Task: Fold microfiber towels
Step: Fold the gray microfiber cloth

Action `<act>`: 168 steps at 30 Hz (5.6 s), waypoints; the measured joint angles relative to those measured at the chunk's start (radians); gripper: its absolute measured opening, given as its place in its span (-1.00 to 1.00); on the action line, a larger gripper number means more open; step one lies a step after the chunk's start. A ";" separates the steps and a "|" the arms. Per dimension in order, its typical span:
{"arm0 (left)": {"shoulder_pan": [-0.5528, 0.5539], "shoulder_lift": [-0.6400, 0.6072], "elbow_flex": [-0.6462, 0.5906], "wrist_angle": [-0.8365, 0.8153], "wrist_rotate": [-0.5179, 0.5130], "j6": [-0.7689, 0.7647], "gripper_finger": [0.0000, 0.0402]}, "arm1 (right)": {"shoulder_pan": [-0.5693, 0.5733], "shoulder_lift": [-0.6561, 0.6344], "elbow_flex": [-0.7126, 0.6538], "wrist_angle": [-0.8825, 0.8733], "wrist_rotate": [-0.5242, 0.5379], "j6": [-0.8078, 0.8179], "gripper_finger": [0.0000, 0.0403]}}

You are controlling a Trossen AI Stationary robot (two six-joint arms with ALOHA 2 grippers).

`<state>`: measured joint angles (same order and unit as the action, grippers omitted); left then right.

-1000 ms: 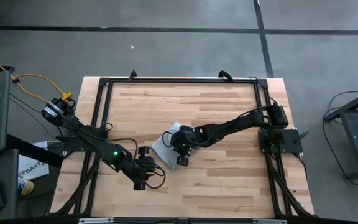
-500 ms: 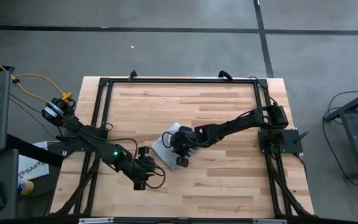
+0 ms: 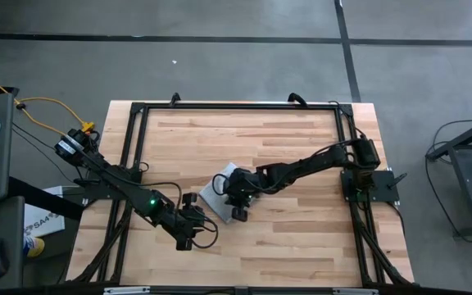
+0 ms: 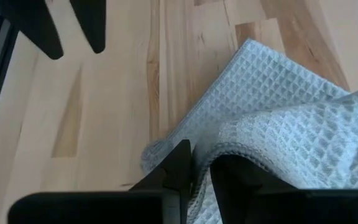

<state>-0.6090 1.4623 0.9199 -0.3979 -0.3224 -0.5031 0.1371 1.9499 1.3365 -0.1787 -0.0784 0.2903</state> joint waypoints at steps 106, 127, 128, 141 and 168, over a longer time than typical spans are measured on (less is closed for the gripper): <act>0.381 0.366 0.335 -0.022 0.039 0.448 -0.19 | 0.566 -0.193 0.000 -0.753 0.576 0.934 -0.86; 0.433 0.449 0.426 -0.153 0.029 0.464 -0.19 | 0.644 -0.193 0.000 -0.756 0.627 1.032 -0.86; 0.433 0.449 0.426 -0.158 0.031 0.460 -0.19 | 0.643 -0.193 0.000 -0.755 0.628 1.032 -0.86; 0.433 0.458 0.426 -0.208 0.059 0.420 -0.36 | 0.643 -0.193 0.000 -0.745 0.628 1.025 -0.86; 0.326 0.414 0.445 -0.374 0.020 0.243 -0.99 | 0.642 -0.193 0.000 -0.744 0.647 0.990 -0.86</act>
<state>-0.2825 1.8764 1.3646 -0.7718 -0.3023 -0.2598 0.7788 1.7573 1.3361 -0.9225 0.5690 1.2801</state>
